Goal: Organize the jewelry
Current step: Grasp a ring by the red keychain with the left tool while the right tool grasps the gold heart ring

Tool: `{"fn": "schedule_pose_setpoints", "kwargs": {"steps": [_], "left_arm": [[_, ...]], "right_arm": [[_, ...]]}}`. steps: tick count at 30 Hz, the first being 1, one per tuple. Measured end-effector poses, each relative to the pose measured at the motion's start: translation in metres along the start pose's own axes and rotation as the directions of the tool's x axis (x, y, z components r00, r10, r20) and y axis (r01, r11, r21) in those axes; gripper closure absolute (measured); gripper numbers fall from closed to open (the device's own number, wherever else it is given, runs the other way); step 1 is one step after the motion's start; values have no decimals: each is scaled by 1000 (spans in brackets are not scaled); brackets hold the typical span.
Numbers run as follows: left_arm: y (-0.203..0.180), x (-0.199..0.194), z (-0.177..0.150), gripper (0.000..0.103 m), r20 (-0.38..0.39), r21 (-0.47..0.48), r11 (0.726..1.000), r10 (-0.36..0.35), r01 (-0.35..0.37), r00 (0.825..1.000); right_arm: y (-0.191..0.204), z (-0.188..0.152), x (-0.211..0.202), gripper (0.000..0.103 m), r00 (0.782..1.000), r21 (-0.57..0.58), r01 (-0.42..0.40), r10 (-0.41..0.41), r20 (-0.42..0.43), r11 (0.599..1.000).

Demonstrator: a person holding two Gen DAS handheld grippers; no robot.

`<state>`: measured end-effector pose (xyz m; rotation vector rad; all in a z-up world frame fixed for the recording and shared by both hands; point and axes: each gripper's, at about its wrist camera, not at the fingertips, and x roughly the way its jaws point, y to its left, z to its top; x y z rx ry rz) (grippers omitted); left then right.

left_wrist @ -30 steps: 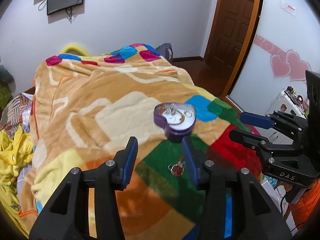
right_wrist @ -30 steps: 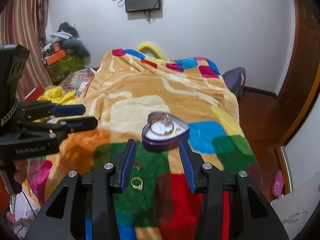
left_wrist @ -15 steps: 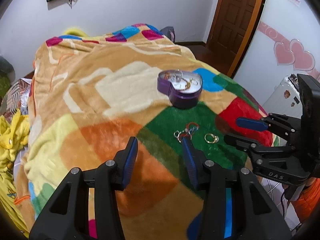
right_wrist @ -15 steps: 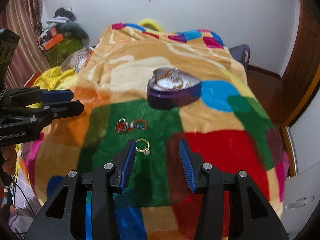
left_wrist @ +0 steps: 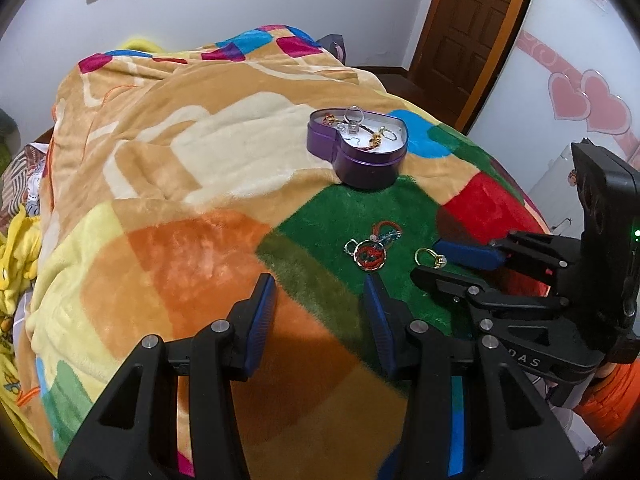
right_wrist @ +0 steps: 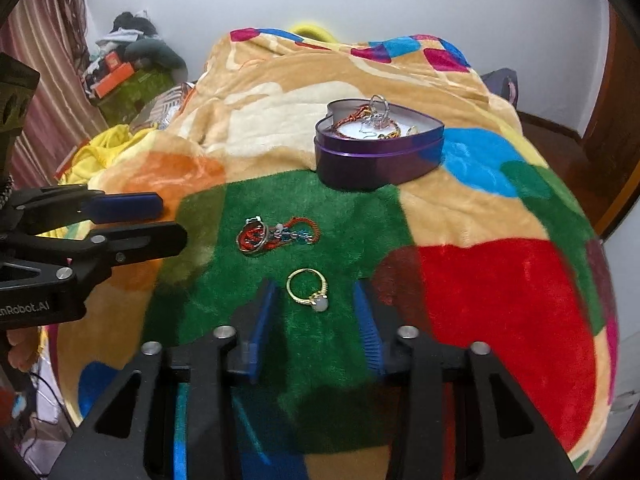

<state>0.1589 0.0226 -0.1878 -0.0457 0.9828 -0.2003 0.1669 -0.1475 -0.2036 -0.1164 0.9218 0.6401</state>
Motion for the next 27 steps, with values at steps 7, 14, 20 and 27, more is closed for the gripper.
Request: {"fn": "schedule_pose_setpoints", "kwargs": {"steps": [7, 14, 20, 27], "left_arm": [[-10, 11, 2, 58, -19, 27, 999, -21, 22, 1000], [-18, 25, 7, 58, -55, 36, 997, -62, 64, 997], [-23, 38, 13, 67, -75, 28, 996, -85, 87, 994], [-25, 42, 16, 82, -60, 20, 997, -74, 76, 995]], "right_arm": [[0, 0, -6, 85, 1000, -5, -20, 20, 22, 1000], [-15, 3, -20, 85, 998, 25, 18, -19, 59, 1000], [-29, 4, -26, 85, 996, 50, 46, -50, 74, 998], [-35, 3, -24, 85, 996, 76, 46, -51, 68, 996]]}}
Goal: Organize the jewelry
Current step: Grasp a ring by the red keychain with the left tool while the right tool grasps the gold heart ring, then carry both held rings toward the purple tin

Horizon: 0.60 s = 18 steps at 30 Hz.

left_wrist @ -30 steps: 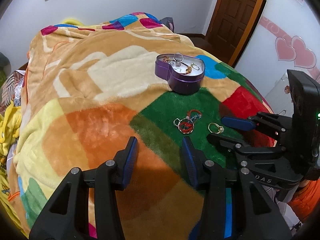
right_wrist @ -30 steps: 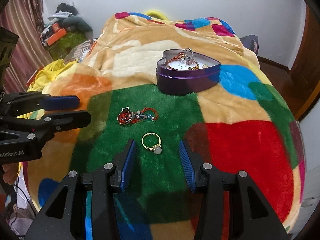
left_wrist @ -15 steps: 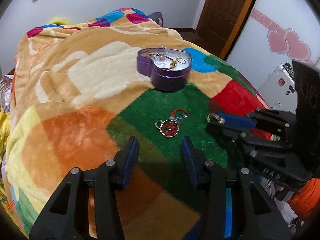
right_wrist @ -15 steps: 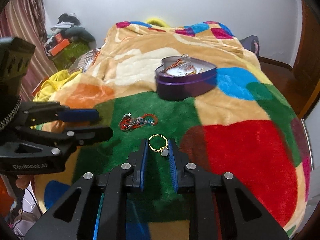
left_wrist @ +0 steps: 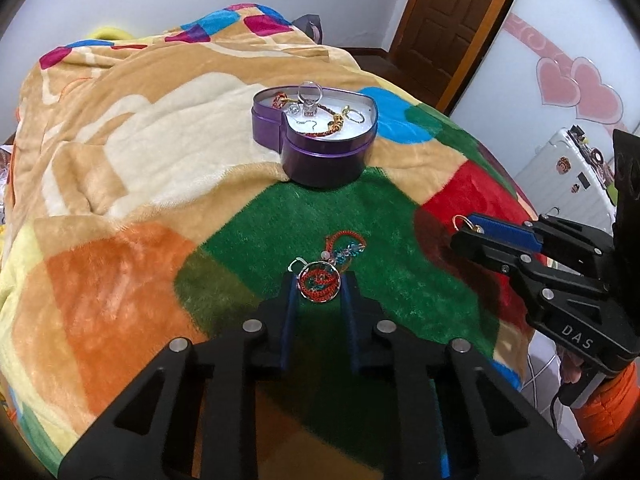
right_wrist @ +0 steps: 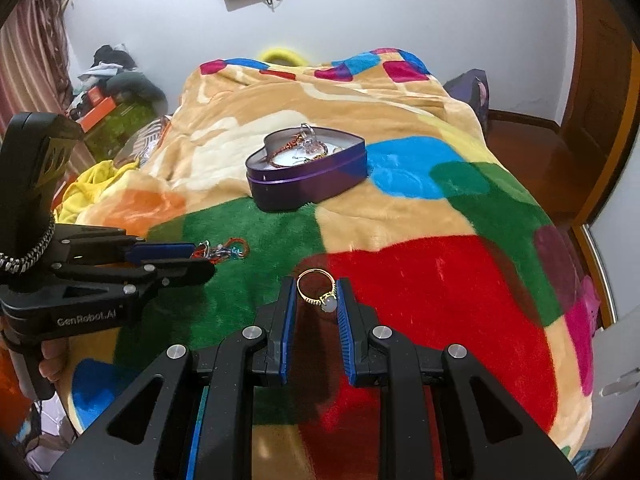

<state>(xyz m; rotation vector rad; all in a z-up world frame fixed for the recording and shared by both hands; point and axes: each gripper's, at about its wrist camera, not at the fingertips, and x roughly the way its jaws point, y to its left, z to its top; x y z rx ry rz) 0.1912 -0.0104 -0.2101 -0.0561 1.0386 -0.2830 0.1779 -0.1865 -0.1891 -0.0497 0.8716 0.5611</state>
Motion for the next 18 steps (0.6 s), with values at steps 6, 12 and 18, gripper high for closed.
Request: {"fn": "schedule_pose_setpoints", "kwargs": {"steps": [6, 12, 18], "left_arm": [[-5, -10, -4, 82, 25, 28, 999, 23, -24, 999], [-5, -24, -4, 82, 53, 20, 999, 26, -28, 998], [-7, -41, 2, 82, 99, 27, 999, 41, -44, 994]], "right_arm": [[2, 1, -4, 85, 1000, -11, -2, 2, 11, 1000], [2, 6, -14, 85, 999, -12, 1, -1, 37, 1000], [2, 14, -25, 85, 997, -10, 10, -9, 71, 1000]]}}
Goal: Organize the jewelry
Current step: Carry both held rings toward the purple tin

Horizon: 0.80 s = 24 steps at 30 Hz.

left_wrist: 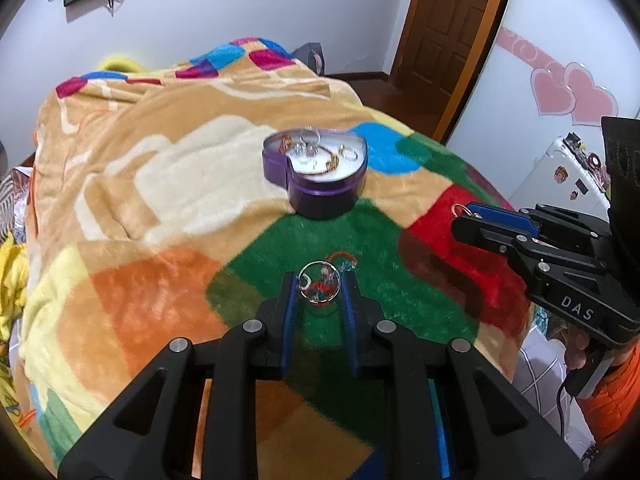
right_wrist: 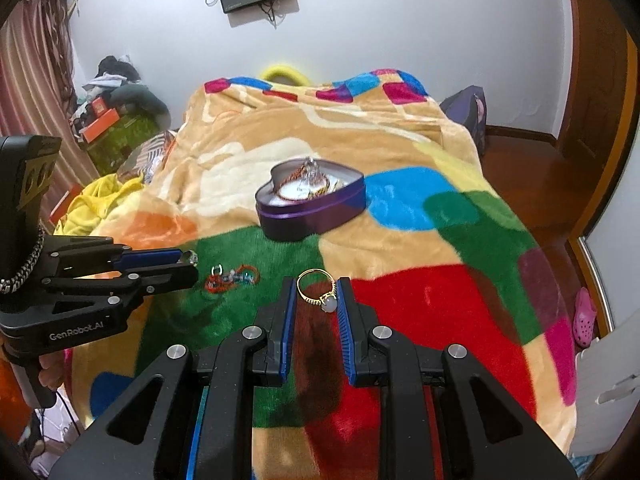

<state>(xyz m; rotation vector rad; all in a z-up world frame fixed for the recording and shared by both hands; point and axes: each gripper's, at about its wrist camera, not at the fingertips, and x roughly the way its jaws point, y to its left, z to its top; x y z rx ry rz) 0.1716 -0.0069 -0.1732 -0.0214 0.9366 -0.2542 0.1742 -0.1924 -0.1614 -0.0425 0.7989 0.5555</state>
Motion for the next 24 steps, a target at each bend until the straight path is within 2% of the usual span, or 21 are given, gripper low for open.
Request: {"fn": "schedule_pose_setpoints", "kwargs": {"steps": [13, 24], "left_arm": [[4, -22, 22, 82, 83, 7, 1000, 26, -27, 996], [9, -25, 52, 82, 147, 18, 999, 28, -31, 989]], "right_arm": [[-3, 24, -19, 85, 996, -8, 24, -23, 84, 1000], [-6, 46, -13, 85, 991, -19, 28, -25, 128, 999]]}}
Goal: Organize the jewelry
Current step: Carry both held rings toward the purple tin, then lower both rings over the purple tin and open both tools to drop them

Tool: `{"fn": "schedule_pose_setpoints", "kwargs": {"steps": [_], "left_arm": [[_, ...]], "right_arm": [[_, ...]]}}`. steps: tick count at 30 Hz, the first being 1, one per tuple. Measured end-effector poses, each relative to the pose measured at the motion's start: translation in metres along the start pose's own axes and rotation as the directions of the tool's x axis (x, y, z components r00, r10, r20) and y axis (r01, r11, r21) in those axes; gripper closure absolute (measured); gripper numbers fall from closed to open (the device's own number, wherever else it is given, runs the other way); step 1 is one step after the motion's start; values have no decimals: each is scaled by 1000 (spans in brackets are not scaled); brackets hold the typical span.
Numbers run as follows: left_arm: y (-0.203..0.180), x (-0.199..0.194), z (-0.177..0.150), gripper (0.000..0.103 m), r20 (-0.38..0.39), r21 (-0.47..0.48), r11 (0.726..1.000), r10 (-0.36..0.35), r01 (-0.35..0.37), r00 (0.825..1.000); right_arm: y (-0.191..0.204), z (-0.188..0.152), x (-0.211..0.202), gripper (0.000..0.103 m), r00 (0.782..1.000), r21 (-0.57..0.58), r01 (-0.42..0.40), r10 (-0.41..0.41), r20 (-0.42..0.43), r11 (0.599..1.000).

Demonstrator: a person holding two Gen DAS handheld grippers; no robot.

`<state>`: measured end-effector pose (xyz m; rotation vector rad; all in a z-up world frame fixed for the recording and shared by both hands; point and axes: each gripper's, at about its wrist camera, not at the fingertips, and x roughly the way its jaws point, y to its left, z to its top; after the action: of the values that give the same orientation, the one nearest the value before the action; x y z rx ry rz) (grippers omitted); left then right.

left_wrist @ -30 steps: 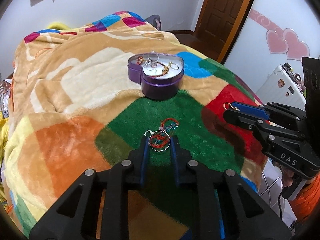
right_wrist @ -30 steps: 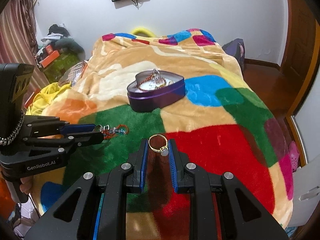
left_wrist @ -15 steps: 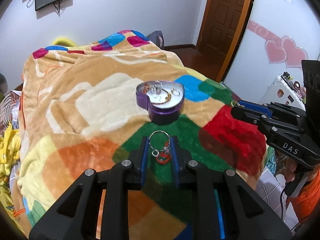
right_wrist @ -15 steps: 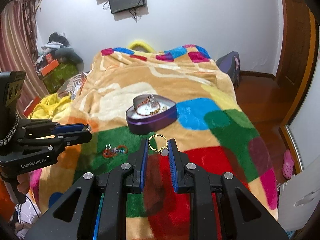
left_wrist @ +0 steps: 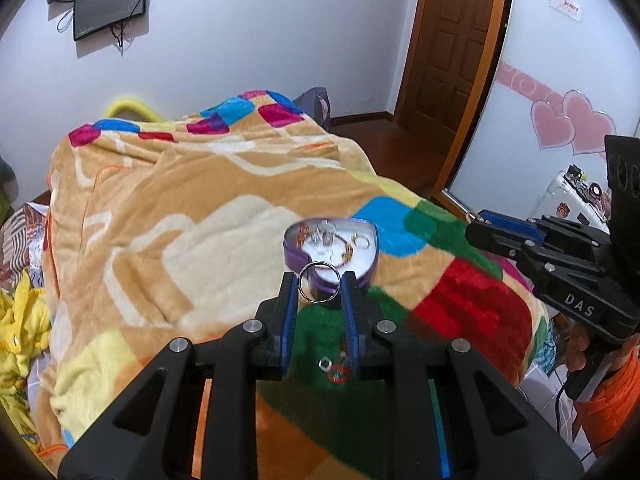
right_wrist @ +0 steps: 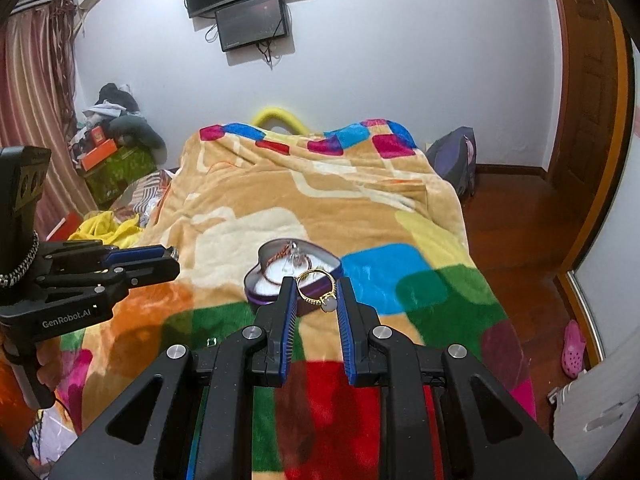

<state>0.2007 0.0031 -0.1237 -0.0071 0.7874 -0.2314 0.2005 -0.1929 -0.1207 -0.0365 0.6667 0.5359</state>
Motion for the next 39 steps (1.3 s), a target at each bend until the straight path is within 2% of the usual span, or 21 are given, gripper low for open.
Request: {"fn": "schedule_pose_setpoints", "kwargs": {"steps": [8, 14, 31, 39], "left_arm": [[2, 11, 17, 82, 21, 1, 1000, -19, 19, 1000], [6, 27, 23, 82, 7, -5, 999, -33, 33, 999], [8, 85, 25, 82, -86, -4, 997, -78, 78, 993], [6, 93, 22, 82, -104, -3, 995, -103, 103, 989]], "right_arm": [[-4, 10, 14, 85, 1000, -3, -8, 8, 8, 1000], [-8, 15, 27, 85, 1000, 9, -9, 9, 4, 1000], [-15, 23, 79, 85, 993, 32, -61, 64, -99, 998], [-15, 25, 91, 85, 988, 16, -70, 71, -135, 997]]}}
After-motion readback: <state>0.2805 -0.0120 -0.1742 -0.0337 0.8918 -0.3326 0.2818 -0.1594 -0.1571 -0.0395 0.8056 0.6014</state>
